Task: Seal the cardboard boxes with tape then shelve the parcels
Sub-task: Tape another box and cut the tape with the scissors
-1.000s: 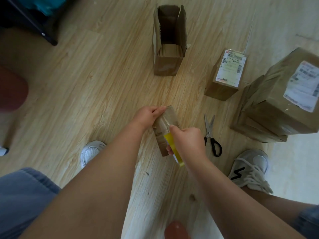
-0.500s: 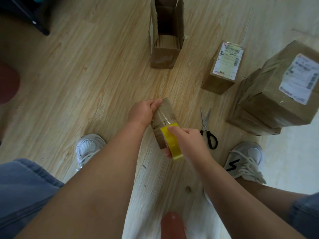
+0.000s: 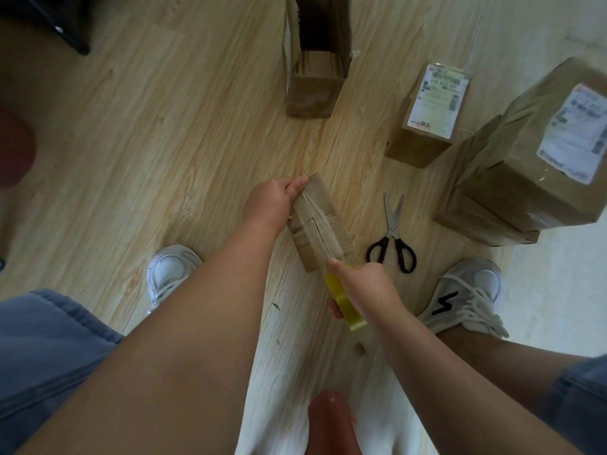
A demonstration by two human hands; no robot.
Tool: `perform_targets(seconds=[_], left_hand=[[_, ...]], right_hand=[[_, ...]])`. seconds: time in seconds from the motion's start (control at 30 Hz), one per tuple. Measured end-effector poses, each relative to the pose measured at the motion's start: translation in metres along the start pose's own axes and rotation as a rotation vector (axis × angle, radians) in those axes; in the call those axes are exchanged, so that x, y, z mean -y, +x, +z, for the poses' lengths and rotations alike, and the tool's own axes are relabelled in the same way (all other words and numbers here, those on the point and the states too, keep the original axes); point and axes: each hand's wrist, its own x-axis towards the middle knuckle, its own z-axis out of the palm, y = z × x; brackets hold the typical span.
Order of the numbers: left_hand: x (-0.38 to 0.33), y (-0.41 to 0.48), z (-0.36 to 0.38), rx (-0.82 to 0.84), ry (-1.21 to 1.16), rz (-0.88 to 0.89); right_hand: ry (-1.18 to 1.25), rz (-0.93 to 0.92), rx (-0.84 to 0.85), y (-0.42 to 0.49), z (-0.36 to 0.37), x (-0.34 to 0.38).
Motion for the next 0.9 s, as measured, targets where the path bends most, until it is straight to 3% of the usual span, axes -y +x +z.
perform_targets(seconds=[0.17,0.37,0.47,0.6,0.73,0.9], left_hand=[[0.000,-0.003,0.003,-0.023,0.020,-0.009],[-0.007,-0.006,0.007,-0.072,0.274,-0.013],[-0.013,-0.016,0.007,-0.062,0.174,-0.004],[-0.017,-0.053,0.009,-0.061,0.373,0.159],[-0.005,-0.076,0.025,0.116,0.570,0.228],[-0.002,-0.071,0.027,0.198,0.525,0.170]], right_hand=[[-0.008,0.024,-0.013,0.011,0.004,-0.008],[-0.009,-0.005,-0.012,0.015,0.003,-0.009],[0.003,-0.022,-0.017,0.016,0.002,-0.010],[0.029,-0.024,-0.033,0.017,0.005,-0.010],[0.002,-0.039,-0.034,0.017,0.007,-0.007],[0.025,-0.059,-0.038,0.019,0.008,-0.006]])
